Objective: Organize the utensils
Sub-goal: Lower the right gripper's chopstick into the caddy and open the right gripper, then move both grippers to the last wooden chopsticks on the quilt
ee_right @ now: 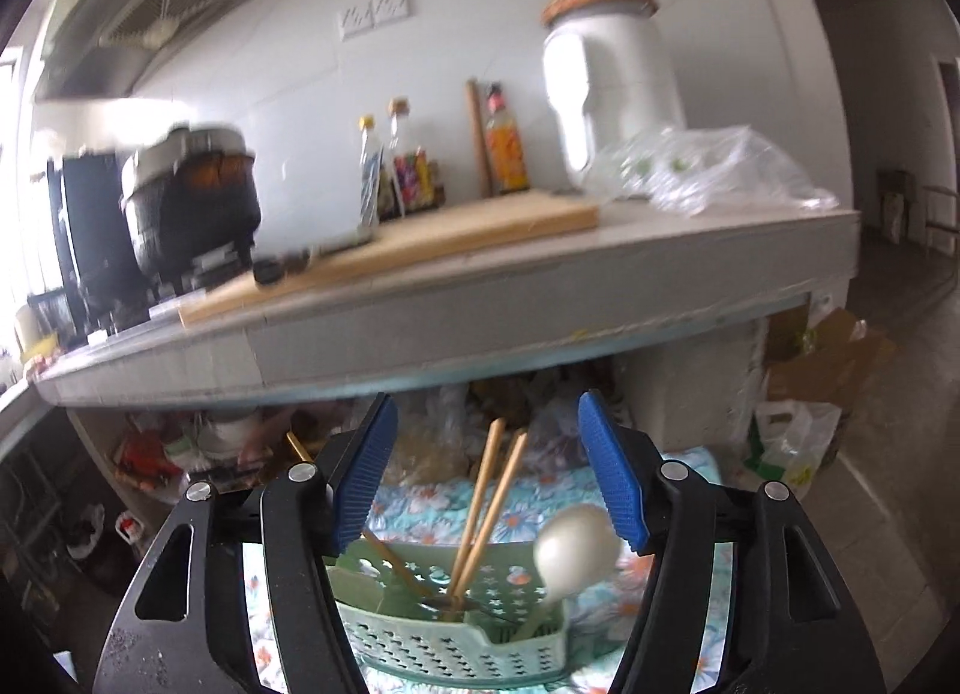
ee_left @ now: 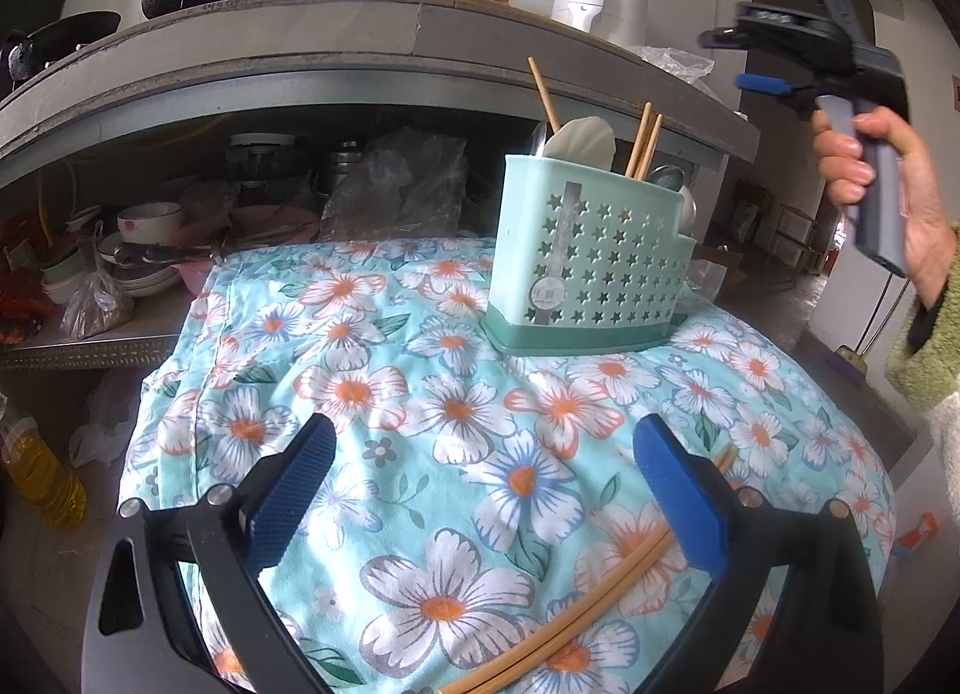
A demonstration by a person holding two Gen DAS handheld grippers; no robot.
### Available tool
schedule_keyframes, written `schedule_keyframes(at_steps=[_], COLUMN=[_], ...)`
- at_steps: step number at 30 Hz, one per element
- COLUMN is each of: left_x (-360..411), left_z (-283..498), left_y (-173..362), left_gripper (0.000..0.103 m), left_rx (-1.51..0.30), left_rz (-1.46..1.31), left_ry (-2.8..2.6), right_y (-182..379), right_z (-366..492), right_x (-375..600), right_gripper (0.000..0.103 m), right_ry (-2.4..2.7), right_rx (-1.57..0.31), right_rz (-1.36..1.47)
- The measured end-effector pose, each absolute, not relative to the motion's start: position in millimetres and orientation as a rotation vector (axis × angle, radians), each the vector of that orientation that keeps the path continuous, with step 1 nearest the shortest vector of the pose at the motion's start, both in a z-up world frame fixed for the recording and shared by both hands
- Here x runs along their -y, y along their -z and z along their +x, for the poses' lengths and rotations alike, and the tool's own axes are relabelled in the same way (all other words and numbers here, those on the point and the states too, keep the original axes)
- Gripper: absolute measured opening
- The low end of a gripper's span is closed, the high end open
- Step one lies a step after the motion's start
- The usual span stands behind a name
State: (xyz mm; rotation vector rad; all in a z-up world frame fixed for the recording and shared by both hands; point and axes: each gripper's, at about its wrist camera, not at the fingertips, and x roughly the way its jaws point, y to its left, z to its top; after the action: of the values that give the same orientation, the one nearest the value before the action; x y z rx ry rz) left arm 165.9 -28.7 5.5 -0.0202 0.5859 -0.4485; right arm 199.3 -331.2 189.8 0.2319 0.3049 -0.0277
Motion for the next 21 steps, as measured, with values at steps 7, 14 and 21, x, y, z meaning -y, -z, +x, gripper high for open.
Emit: schedule_keyframes(at_steps=[7, 14, 21], left_x=[32, 47, 74], left_z=[164, 162, 169], left_y=[-13, -20, -18], left_gripper=[0.097, 0.097, 0.097], left_rx=[-0.583, -0.582, -0.638], left_rz=[-0.012, 0.043, 0.124], left_ry=[0.449, 0.523, 0.675], right_y=[-168, -55, 31], right_z=[131, 84, 53], right_x=[349, 333, 310], right_gripper=[0.062, 0.062, 0.053], right_ry=[-0.012, -0.058, -0.12], right_rx=[-0.364, -0.689, -0.865], right_rz=[0.342, 0.464, 0.675])
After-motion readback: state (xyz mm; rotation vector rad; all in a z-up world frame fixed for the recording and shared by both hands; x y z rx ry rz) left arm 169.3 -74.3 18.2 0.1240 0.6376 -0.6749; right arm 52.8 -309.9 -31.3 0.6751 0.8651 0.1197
